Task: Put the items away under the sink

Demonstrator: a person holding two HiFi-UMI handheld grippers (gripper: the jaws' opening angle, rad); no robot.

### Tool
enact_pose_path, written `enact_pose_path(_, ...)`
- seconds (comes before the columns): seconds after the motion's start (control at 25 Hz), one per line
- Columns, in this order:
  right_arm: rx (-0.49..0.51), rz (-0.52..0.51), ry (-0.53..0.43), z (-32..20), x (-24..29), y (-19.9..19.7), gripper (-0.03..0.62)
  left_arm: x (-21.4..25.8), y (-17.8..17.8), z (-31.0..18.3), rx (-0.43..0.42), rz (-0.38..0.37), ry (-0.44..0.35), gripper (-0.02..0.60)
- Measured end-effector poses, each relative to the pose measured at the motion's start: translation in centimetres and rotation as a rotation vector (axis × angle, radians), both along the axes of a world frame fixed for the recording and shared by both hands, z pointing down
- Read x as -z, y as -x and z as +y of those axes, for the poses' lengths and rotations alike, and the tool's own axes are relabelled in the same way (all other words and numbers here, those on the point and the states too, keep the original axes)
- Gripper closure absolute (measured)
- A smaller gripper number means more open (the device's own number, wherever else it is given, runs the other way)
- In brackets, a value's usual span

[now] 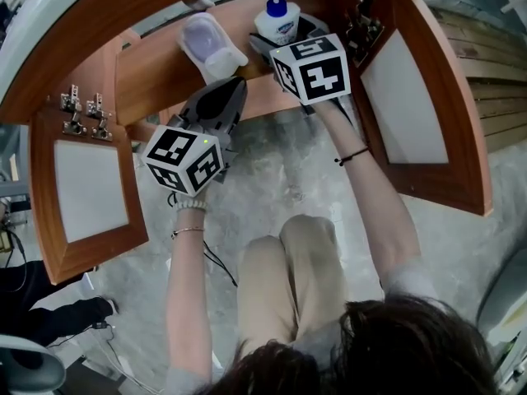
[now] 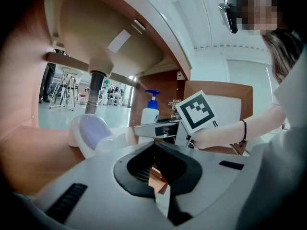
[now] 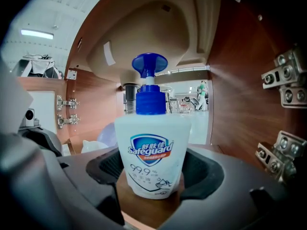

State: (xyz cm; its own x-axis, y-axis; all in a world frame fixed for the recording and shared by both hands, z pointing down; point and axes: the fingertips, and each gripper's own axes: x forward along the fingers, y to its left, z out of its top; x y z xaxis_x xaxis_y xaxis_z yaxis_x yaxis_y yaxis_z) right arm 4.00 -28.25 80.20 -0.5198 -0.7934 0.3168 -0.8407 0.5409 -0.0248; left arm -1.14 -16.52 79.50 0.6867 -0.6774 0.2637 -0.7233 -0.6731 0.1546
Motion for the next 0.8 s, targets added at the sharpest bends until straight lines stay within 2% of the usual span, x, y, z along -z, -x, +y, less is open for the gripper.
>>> enact_pose_path(0.48, -0.017, 0.006, -0.042, 0.1, 0.4, 0.1, 0.229, 0.6, 0.9, 0.8, 0.018, -0.002, 0.005, 0.584)
enact_pose_path(0.8, -0.052, -0.025, -0.025, 0.9, 0.4, -0.7, 0.227, 1.4, 0.7, 1.8, 0.015, 0.009, 0.029, 0.584)
